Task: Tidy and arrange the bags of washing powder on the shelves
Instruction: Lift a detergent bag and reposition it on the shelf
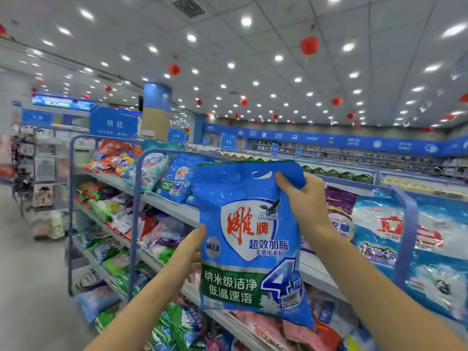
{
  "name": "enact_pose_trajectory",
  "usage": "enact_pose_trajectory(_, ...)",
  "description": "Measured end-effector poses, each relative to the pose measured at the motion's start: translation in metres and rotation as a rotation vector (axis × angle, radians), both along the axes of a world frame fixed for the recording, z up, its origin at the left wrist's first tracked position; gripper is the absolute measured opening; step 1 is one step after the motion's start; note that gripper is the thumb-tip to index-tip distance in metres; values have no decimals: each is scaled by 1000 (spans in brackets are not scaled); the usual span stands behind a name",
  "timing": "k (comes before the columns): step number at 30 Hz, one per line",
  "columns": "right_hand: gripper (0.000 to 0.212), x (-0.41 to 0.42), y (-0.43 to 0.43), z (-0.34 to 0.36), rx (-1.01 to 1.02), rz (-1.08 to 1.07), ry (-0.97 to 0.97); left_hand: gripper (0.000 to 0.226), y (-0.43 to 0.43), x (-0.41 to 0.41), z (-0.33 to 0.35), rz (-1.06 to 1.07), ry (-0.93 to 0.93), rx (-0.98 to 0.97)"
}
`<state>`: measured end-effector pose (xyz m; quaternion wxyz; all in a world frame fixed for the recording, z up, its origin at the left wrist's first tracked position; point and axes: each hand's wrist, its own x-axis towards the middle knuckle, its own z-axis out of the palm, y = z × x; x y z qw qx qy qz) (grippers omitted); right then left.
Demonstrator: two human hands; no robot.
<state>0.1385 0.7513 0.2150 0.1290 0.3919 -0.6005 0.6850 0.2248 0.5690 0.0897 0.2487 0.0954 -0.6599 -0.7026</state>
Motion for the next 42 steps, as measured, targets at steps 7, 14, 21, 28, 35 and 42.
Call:
enact_pose_trajectory(7, 19, -29, -91, 5, -94, 130, -198, 68, -79, 25, -38, -65, -95, -224)
enact_pose_trajectory(14, 13, -119, -155, 9, 89, 137, -39, 44, -148, -23, -26, -24, -57, -323)
enact_pose_trajectory(21, 14, -217, -216, 36, 77, 69, 54, 25, -227, -127, 0, 55, -57, -332)
enact_pose_trajectory(28, 16, -297, -280, 40, 121, -46, 66, 49, -299, -222, 7, 80, -87, -288)
enact_pose_trajectory(35, 17, -349, -330, 20, 141, -248, -10, 14, -372, -290, 9, -19, -161, -366)
enact_pose_trajectory(42, 15, -370, -360, -8, 203, -390, -135, 64, -419, -338, -8, -260, -288, -488)
